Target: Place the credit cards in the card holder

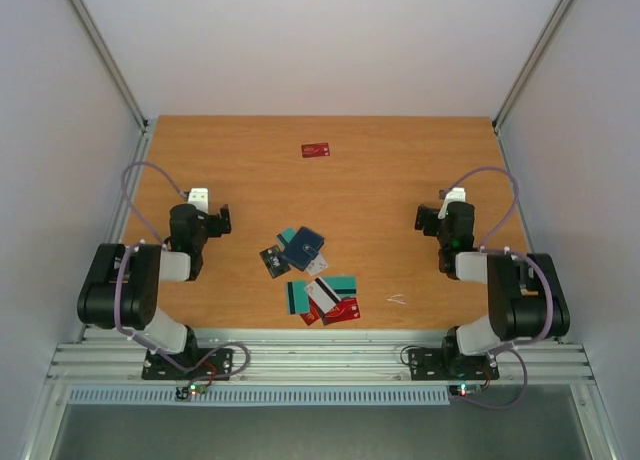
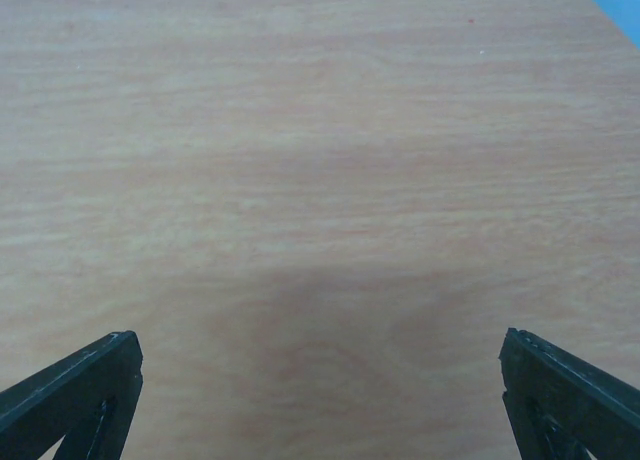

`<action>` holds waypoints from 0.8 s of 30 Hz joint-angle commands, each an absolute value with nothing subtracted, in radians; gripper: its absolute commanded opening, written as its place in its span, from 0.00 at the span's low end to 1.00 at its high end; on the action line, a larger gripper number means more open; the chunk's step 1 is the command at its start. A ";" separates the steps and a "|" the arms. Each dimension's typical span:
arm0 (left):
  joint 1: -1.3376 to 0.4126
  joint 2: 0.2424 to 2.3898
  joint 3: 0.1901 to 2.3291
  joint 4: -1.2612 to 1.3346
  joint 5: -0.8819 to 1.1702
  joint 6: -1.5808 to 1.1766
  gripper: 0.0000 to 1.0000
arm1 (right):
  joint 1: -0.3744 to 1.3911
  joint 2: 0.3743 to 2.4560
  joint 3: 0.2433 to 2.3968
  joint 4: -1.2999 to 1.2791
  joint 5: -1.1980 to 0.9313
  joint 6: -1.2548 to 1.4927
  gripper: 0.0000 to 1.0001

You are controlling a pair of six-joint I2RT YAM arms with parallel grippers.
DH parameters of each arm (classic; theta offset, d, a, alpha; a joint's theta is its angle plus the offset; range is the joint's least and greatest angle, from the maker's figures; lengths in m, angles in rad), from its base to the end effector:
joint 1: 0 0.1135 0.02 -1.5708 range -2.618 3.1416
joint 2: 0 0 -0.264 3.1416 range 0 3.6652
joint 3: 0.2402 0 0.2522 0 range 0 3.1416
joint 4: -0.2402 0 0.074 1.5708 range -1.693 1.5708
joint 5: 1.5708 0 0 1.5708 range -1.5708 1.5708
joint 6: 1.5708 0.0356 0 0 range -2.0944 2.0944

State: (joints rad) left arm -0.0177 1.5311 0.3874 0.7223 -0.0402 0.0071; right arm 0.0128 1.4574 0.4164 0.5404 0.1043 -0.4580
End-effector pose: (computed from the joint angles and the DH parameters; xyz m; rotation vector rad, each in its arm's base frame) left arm 0.2656 -0.0033 0.1344 -0.0012 1.9920 0.0332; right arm 0.2617 -0.0004 0.1422 -0.4245 2.0470 -0.3798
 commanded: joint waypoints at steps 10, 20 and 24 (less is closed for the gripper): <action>-0.012 1.563 0.402 0.904 0.048 0.022 0.99 | -0.064 1.588 0.422 0.829 -0.116 -0.456 0.99; -0.012 1.561 0.404 0.896 0.048 0.023 0.99 | -0.060 1.591 0.425 0.824 -0.103 -0.458 0.98; -0.012 1.561 0.405 0.896 0.048 0.023 0.99 | -0.060 1.594 0.432 0.814 -0.103 -0.458 0.99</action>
State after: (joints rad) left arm -0.0162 1.5620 0.3931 0.7906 0.0456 0.0120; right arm -0.0578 1.5970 0.4072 0.7780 -0.0986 -0.4622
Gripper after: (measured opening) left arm 0.994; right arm 0.985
